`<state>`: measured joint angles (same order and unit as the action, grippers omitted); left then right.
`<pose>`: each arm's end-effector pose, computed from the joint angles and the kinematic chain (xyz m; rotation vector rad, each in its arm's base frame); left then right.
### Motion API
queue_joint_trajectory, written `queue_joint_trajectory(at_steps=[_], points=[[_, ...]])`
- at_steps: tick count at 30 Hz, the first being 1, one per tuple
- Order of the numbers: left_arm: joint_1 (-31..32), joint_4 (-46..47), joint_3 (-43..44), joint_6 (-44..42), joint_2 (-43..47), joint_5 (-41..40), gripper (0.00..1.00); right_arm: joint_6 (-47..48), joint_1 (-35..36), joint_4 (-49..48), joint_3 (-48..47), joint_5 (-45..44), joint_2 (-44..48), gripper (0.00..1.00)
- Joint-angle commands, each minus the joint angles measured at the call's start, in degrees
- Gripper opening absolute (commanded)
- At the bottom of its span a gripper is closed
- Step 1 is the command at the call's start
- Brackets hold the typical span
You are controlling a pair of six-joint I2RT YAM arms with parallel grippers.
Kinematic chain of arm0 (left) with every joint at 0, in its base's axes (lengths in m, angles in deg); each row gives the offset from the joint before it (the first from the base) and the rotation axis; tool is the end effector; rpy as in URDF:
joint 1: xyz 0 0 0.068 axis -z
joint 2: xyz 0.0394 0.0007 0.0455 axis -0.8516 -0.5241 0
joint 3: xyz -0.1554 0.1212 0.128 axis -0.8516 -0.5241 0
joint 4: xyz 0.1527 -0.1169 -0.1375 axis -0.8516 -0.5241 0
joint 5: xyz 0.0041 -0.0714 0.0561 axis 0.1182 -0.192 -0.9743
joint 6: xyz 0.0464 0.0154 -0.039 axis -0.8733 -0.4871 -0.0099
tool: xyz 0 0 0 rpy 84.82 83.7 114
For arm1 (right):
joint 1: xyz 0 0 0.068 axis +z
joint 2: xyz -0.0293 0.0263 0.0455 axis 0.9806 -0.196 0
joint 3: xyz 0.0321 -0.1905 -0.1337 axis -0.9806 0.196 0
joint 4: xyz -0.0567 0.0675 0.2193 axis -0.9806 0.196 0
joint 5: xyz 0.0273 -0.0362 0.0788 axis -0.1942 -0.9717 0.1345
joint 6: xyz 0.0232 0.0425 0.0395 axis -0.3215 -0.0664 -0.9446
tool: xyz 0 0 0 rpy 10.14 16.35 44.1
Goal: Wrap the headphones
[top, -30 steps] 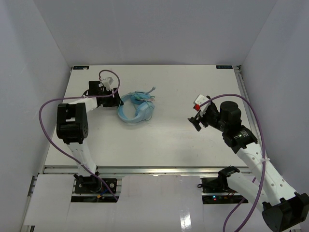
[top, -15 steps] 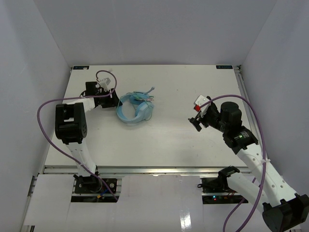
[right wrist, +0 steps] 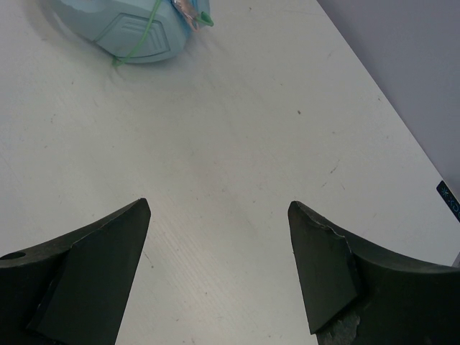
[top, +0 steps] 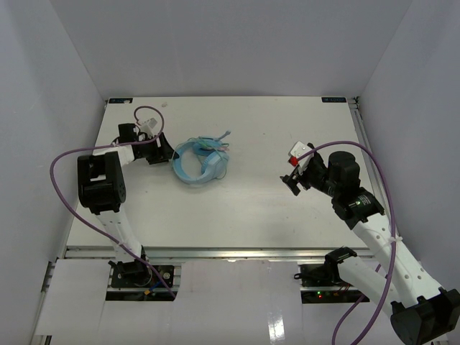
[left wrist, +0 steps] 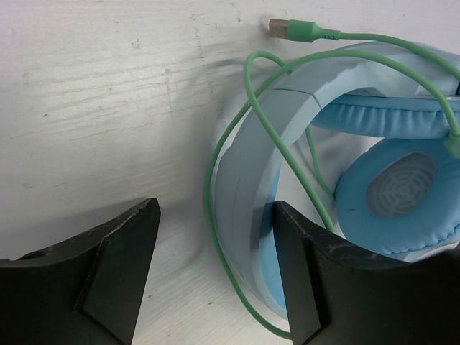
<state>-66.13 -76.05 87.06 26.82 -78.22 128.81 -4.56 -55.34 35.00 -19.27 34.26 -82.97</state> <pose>0.3713 0.0186 0.1231 -0.0285 2.3946 -0.8953 0.1791 0.0922 0.2902 -1.0092 1.5495 0.1856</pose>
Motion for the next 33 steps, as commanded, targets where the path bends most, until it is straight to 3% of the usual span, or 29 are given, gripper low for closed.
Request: queue_joint_trajectory(at_steps=[1,10,24,33], points=[[-1.84,-0.60,1.56,0.32,0.95,1.63,0.75,0.11,-0.15,-1.13,0.18,0.17,0.84,0.84],[-2.54,-0.88,1.08,0.99,2.48,-1.76,0.76,0.19,-0.15,-1.22,0.38,0.21,1.08,0.84],[-3.51,-0.60,0.11,1.87,9.20,-14.19,0.75,0.28,-0.15,-1.23,0.47,0.30,1.00,0.84],[-3.51,0.15,-0.41,2.77,11.02,-12.91,0.76,0.61,-0.07,-1.22,0.55,-0.04,1.32,0.84]])
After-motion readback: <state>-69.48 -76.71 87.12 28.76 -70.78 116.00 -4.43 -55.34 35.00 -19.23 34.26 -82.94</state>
